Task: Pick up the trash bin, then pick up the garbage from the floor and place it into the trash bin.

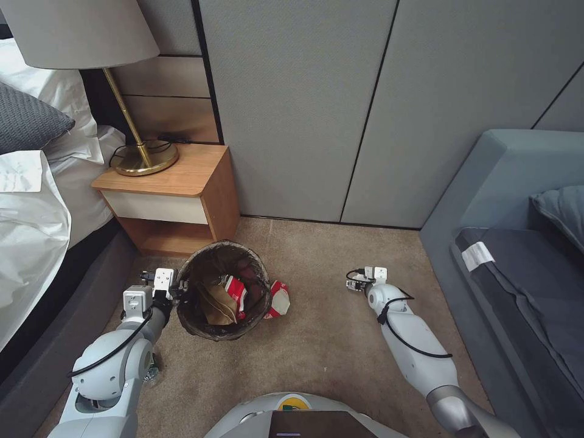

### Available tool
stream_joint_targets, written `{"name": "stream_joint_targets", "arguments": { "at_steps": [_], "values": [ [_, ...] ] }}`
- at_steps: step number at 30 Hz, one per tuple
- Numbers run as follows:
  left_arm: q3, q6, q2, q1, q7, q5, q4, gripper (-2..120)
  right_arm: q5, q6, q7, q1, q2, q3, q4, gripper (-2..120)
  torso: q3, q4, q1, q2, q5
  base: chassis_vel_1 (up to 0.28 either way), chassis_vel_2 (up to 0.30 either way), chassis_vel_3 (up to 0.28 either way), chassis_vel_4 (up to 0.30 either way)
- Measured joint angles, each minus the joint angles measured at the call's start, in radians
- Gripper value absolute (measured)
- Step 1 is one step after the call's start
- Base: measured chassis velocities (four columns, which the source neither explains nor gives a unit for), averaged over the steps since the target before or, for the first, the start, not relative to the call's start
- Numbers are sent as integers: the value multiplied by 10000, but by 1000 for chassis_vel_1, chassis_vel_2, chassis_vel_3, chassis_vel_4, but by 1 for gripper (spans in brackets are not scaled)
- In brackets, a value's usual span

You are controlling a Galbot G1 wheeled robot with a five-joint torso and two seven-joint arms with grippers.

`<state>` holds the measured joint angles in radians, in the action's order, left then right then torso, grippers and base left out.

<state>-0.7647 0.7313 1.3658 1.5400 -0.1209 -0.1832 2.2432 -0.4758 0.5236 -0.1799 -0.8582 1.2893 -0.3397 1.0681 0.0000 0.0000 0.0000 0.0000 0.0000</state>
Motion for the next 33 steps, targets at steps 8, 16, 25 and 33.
{"name": "stream_joint_targets", "arguments": {
  "at_steps": [8, 16, 25, 33],
  "values": [
    [-27, -13, -12, 17, -13, 1, -6, 0, 16, -2, 61, 391, 57, 284, -418, 100, 0, 1, 0, 0, 1, 0, 0, 0, 0],
    [-27, -27, 12, 9, -15, 1, -30, 0, 44, -10, 143, 582, 87, 384, -706, 100, 0, 0, 0, 0, 0, 0, 0, 0, 0],
    [-34, -31, -7, 5, -13, -8, -30, 0, 51, 7, 232, 649, 82, 340, -994, 86, 0, 0, 0, 0, 0, 0, 0, 0, 0],
    [-27, -14, -44, -67, -7, -24, -19, 0, 65, 46, 215, 451, 82, 279, -907, 54, 0, -2, 0, 0, 1, 0, 0, 0, 0]
  ]
}}
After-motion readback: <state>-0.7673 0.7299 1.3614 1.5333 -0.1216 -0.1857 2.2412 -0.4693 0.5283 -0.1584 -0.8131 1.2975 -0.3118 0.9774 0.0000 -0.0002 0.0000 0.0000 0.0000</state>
